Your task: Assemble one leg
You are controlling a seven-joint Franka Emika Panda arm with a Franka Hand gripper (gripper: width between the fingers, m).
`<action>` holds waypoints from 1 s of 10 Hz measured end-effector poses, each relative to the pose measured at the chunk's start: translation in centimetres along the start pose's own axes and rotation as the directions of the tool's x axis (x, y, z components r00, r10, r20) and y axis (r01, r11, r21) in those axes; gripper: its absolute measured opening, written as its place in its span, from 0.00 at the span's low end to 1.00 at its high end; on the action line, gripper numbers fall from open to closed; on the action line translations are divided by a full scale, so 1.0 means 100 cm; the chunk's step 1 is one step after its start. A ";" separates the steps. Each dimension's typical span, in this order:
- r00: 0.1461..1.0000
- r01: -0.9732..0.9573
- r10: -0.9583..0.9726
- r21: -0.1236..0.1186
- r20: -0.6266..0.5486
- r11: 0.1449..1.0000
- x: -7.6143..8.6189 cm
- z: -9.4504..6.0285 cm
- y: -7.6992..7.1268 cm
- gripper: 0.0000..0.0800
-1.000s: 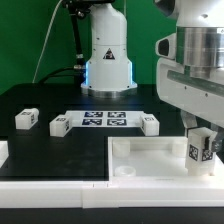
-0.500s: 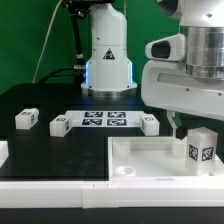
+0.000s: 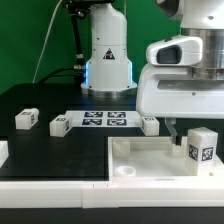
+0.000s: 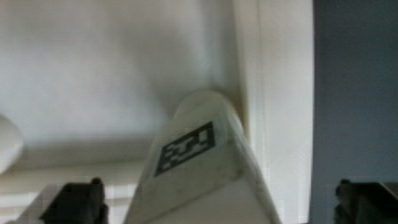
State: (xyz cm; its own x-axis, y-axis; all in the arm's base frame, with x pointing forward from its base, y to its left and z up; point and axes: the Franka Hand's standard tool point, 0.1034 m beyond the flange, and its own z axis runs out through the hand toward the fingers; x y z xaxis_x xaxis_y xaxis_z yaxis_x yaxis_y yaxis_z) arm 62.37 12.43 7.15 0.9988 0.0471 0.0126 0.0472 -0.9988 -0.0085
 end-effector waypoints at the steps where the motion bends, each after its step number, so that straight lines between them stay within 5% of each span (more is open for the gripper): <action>1: 0.988 0.155 -0.155 -0.006 0.000 0.988 0.001 0.000 0.003 0.81; 5: 0.970 0.242 -0.242 -0.019 -0.002 0.970 0.000 0.001 0.008 0.80; 7: 0.973 0.232 -0.232 -0.020 -0.002 0.973 0.000 0.001 0.008 0.36; 8: 1.000 0.007 -0.007 -0.010 0.002 1.000 -0.002 0.001 0.005 0.36; 10: 0.903 -0.429 0.429 -0.017 0.003 0.903 -0.005 0.002 -0.001 0.36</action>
Offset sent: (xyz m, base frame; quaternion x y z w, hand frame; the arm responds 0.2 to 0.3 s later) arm 0.0000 0.0000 0.0000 0.0000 0.0000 -0.1790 0.9838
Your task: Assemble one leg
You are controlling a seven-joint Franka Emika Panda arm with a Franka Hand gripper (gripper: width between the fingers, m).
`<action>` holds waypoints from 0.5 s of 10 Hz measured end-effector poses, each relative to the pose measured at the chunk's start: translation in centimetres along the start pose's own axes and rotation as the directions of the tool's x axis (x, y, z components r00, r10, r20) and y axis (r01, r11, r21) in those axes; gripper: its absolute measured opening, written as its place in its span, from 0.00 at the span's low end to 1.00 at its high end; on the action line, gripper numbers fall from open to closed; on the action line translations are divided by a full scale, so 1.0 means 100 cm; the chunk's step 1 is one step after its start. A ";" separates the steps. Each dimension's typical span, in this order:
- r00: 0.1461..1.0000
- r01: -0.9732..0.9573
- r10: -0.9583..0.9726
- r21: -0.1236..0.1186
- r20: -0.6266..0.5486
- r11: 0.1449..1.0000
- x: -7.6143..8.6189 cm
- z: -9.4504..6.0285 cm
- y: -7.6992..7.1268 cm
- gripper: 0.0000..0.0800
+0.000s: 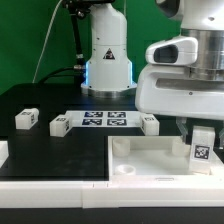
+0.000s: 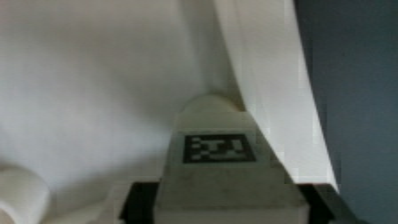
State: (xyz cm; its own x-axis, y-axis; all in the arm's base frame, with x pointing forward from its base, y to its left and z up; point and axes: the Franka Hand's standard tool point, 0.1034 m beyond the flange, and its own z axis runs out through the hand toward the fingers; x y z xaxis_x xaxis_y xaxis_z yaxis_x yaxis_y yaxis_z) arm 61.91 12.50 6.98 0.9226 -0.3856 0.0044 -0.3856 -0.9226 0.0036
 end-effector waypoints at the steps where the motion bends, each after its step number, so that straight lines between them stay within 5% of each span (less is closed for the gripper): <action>1: 0.979 -0.205 0.205 -0.009 0.002 0.979 -0.002 0.001 0.000 0.36; 5: 0.771 -0.637 0.637 -0.002 0.010 0.771 -0.001 0.001 0.000 0.36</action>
Offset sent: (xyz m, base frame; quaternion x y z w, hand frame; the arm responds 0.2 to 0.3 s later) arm -0.0022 -0.0102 -0.0097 -0.0439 0.0114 0.2416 0.9693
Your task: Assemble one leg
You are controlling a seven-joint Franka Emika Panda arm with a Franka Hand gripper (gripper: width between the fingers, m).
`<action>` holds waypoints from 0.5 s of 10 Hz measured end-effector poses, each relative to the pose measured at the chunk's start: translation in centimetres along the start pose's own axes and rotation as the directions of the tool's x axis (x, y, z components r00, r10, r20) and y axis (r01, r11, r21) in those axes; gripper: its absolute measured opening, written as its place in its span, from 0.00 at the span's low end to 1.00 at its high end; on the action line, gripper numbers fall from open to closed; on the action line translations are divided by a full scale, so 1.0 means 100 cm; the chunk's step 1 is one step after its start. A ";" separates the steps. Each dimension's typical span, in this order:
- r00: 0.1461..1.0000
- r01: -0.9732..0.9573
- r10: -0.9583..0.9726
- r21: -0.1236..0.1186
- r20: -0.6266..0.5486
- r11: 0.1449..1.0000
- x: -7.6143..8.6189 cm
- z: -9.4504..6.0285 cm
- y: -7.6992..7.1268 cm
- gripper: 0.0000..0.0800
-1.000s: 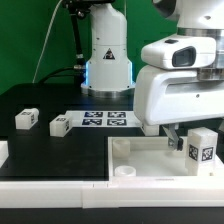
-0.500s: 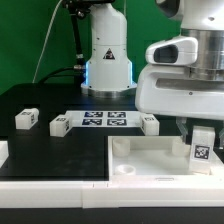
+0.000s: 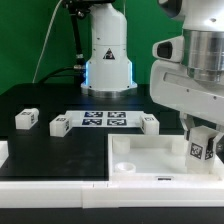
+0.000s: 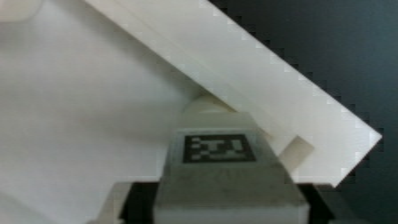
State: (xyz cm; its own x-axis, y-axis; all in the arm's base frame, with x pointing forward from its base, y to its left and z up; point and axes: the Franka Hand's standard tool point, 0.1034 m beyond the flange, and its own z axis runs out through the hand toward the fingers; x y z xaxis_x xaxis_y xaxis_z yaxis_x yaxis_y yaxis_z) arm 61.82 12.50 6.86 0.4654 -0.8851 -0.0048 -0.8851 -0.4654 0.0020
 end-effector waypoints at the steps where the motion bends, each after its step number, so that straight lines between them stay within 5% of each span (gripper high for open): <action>1: 0.997 -0.082 0.082 0.001 0.002 0.997 0.000 0.000 0.000 0.36; 2: 0.997 -0.082 0.082 0.001 0.003 0.997 0.000 0.000 0.000 0.36; 3: 0.998 -0.059 0.059 0.001 0.003 0.998 0.000 0.000 0.000 0.47; 4: 1.000 -0.016 0.016 0.000 0.003 1.000 0.000 0.000 0.000 0.71; 5: 1.000 0.028 -0.028 -0.001 0.003 1.000 0.000 0.000 0.000 0.71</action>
Offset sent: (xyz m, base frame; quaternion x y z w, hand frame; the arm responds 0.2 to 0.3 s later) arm 0.0000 0.0000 0.0000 0.0000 0.0000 -0.0899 0.9960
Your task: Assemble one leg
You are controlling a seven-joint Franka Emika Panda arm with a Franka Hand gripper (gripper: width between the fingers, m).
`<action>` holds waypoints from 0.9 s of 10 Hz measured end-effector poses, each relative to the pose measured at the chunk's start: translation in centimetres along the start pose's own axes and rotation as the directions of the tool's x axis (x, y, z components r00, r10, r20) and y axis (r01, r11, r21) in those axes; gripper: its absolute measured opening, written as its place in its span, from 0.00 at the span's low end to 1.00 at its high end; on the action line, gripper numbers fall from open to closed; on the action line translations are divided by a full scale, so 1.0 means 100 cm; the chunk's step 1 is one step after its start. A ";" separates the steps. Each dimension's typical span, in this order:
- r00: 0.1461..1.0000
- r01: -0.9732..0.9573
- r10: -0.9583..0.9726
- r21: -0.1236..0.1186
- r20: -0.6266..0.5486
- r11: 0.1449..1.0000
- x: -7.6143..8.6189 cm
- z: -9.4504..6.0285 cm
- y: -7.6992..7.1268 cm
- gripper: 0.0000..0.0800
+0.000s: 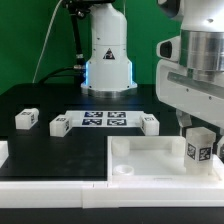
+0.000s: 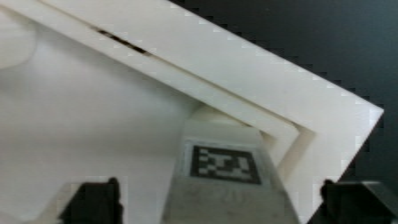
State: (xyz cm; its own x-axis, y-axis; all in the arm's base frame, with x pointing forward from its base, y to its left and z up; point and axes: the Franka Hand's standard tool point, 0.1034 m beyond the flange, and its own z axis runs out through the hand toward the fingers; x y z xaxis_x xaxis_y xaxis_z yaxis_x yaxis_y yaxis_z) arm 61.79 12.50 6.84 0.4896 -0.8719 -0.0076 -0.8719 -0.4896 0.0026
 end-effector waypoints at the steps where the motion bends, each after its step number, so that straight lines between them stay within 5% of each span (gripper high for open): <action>1: 0.990 0.144 -0.144 -0.002 -0.004 0.990 -0.002 0.000 -0.001 0.79; 3: 0.929 0.370 -0.370 -0.001 -0.002 0.929 -0.005 0.000 -0.002 0.81; 6: 0.722 0.692 -0.692 -0.004 -0.002 0.722 -0.002 0.000 -0.001 0.81; 9: 0.356 0.934 -0.934 -0.025 0.000 0.356 0.008 0.000 0.002 0.81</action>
Offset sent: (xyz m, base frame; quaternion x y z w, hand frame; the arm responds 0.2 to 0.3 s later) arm 0.0001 0.0090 0.0031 0.0089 -0.0130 -0.3274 0.9447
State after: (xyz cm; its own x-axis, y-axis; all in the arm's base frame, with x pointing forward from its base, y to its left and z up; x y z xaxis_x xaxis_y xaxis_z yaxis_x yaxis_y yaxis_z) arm 62.02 11.75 6.87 0.9892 0.1466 -0.0054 0.1467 -0.9890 0.0191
